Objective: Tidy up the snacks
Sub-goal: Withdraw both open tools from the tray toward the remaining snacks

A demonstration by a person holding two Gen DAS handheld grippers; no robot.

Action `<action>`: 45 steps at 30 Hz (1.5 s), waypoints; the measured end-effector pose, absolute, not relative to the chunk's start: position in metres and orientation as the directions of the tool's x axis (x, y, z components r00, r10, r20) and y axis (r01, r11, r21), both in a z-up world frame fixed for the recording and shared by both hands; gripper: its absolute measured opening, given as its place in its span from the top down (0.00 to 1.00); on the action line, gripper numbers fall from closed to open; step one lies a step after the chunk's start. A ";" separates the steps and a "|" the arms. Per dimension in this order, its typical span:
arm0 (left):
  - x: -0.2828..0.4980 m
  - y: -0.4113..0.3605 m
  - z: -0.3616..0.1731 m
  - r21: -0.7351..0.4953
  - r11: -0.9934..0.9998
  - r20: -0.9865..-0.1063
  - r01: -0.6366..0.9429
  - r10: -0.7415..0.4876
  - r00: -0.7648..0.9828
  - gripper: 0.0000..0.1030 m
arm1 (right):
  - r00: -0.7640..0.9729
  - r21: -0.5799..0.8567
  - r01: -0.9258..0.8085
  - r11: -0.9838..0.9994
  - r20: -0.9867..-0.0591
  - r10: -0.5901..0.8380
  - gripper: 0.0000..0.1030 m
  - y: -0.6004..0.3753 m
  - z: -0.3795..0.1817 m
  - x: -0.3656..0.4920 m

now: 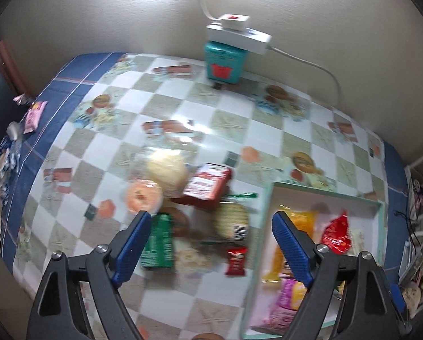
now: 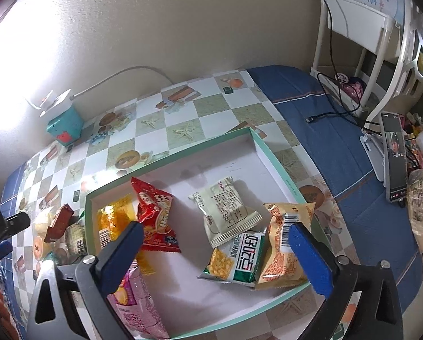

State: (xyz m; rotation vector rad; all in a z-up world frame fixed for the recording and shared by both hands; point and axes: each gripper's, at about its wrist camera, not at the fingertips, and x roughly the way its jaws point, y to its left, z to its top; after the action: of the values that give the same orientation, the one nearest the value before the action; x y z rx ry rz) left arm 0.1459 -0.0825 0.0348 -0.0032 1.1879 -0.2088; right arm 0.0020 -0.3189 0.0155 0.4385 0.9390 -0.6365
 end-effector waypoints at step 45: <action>0.174 0.128 0.023 -0.023 0.988 -0.953 -0.152 0.024 0.303 0.15 | 0.466 0.061 0.380 0.923 -0.875 -0.134 0.00 -0.133 -0.001 0.081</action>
State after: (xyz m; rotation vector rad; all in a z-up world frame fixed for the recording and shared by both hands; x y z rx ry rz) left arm 0.1737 0.1276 0.0233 -0.1161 1.2579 0.1168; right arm 0.0812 -0.1333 -0.0011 0.2630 1.0416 -0.3199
